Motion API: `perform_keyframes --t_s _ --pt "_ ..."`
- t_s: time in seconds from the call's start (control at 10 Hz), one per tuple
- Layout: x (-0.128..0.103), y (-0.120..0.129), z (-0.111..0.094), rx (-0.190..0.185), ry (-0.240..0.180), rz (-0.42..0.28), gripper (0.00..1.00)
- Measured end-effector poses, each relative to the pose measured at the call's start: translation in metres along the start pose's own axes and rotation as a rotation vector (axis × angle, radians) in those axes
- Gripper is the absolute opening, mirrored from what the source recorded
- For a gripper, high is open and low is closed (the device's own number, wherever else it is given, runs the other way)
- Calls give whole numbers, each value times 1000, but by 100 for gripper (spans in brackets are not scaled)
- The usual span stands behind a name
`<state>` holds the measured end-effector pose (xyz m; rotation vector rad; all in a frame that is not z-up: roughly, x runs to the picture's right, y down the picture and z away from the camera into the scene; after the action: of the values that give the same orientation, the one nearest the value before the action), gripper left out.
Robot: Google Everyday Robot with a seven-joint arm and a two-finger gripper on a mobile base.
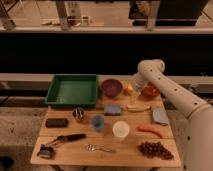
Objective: Place apple in red bowl
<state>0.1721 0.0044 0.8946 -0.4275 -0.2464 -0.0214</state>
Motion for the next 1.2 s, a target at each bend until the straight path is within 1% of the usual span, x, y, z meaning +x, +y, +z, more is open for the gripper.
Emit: perform_keyframes --t_s 0.1,0.4,0.7,0.8,0.9,1.2 --pt "3 -3 -2 8 13 2 80" --pt "7 -8 0 15 37 -4 80" --pt "14 -16 6 24 70 -38 80" --pt "16 -22 8 31 81 -53 80" --pt "21 -29 10 40 88 -65 80" --pt "39 -42 21 45 103 -83 80"
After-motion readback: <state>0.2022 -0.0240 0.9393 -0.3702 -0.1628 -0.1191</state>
